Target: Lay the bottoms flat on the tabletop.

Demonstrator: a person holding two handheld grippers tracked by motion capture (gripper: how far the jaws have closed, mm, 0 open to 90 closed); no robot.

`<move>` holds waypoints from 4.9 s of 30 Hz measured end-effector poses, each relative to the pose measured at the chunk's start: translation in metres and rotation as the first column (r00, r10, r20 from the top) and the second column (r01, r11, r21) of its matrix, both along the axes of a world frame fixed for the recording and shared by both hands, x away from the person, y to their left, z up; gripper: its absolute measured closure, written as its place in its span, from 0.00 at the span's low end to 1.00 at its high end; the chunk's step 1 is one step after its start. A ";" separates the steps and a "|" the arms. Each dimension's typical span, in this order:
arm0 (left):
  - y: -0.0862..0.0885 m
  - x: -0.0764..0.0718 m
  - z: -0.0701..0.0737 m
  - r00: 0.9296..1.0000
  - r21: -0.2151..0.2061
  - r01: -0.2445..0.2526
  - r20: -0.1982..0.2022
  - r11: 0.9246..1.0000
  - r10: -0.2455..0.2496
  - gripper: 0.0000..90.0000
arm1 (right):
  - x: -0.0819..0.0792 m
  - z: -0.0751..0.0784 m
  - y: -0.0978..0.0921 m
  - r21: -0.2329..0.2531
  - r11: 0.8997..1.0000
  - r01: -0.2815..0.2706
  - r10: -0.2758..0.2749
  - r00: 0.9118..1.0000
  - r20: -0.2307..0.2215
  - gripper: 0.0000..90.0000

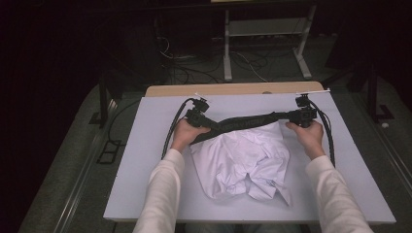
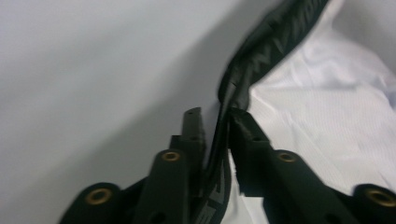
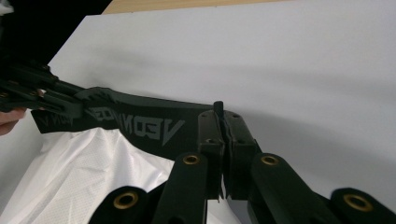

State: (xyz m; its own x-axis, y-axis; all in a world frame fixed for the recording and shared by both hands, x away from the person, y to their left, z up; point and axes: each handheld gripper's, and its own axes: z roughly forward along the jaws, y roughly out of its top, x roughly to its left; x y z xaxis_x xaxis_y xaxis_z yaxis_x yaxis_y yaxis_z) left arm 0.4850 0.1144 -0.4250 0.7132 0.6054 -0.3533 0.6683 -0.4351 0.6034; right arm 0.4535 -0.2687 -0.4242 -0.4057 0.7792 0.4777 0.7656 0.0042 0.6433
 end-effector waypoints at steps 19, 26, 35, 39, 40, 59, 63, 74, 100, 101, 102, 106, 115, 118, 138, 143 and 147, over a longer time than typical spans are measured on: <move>0.089 -0.041 -0.012 0.967 -0.183 -0.243 0.027 0.953 0.252 0.50 | 0.006 -0.019 -0.006 0.011 0.999 0.041 -0.041 0.999 -0.023 0.96; 0.096 -0.053 -0.027 0.969 -0.174 -0.243 0.000 0.954 0.246 0.49 | 0.007 -0.021 -0.005 0.014 0.999 0.045 -0.045 0.999 -0.025 0.96; 0.072 -0.062 -0.033 0.984 -0.121 -0.180 -0.018 0.976 0.179 0.51 | 0.005 -0.025 -0.006 0.018 0.999 0.036 -0.035 0.999 -0.034 0.96; 0.064 -0.067 -0.031 0.988 -0.101 -0.154 -0.020 0.983 0.152 0.58 | 0.003 -0.027 -0.008 0.027 0.999 0.034 -0.034 0.999 -0.034 0.96; 0.064 -0.068 -0.031 0.989 -0.094 -0.149 -0.023 0.984 0.147 0.62 | 0.003 -0.027 -0.009 0.030 0.999 0.036 -0.035 0.999 -0.034 0.96; 0.084 -0.058 -0.016 0.979 -0.033 -0.203 -0.031 0.979 0.202 0.94 | -0.002 -0.025 -0.007 0.084 0.996 0.016 -0.013 0.999 -0.035 0.96; 0.091 -0.050 0.008 0.980 -0.005 -0.200 0.001 0.980 0.200 0.94 | 0.001 -0.019 -0.004 0.110 0.994 0.010 -0.007 0.999 -0.031 0.96; 0.100 -0.018 0.084 0.973 0.087 -0.203 0.127 0.975 0.191 0.94 | 0.020 0.025 0.017 0.133 0.991 0.002 -0.006 1.000 0.031 0.96; 0.058 0.076 0.015 0.955 0.146 -0.275 -0.069 0.950 0.287 0.94 | 0.065 0.004 0.006 0.032 0.982 0.185 -0.184 0.983 -0.024 0.96; 0.058 0.077 0.013 0.955 0.153 -0.276 -0.072 0.949 0.289 0.94 | 0.065 0.000 0.007 0.029 0.982 0.187 -0.186 0.982 -0.034 0.96; 0.057 0.077 0.012 0.955 0.159 -0.273 -0.070 0.949 0.287 0.94 | 0.065 -0.003 0.008 0.020 0.980 0.196 -0.195 0.980 -0.043 0.96; 0.058 0.078 0.011 0.957 0.166 -0.270 -0.064 0.948 0.284 0.94 | 0.066 -0.010 0.010 0.002 0.978 0.206 -0.206 0.977 -0.052 0.96; 0.064 0.082 0.021 0.959 0.180 -0.274 -0.022 0.945 0.283 0.94 | 0.068 -0.002 0.016 -0.016 0.984 0.178 -0.178 0.984 -0.005 0.96; 0.068 0.083 0.028 0.959 0.170 -0.280 -0.001 0.945 0.285 0.94 | 0.071 0.006 0.019 -0.019 0.986 0.167 -0.166 0.986 0.012 0.96; 0.065 0.083 0.035 0.956 0.106 -0.293 0.028 0.950 0.292 0.74 | 0.084 0.026 0.024 -0.014 0.980 0.196 -0.196 0.981 0.007 0.85; 0.070 0.069 0.025 0.955 0.046 -0.292 0.069 0.955 0.289 0.57 | 0.074 0.020 0.029 -0.087 0.982 0.167 -0.163 0.985 0.054 0.71; 0.076 0.057 0.025 0.950 -0.034 -0.300 0.078 0.953 0.302 0.47 | 0.064 0.018 0.031 -0.124 0.981 0.148 -0.140 0.987 0.076 0.64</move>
State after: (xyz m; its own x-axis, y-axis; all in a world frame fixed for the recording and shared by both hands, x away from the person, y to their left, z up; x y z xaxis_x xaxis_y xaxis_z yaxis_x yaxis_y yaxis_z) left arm 0.5418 0.1902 -0.4004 0.5261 0.7893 -0.3166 0.7142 -0.2079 0.6684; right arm 0.5173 -0.2381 -0.4066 -0.3124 0.8850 0.3453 0.7194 -0.0170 0.6944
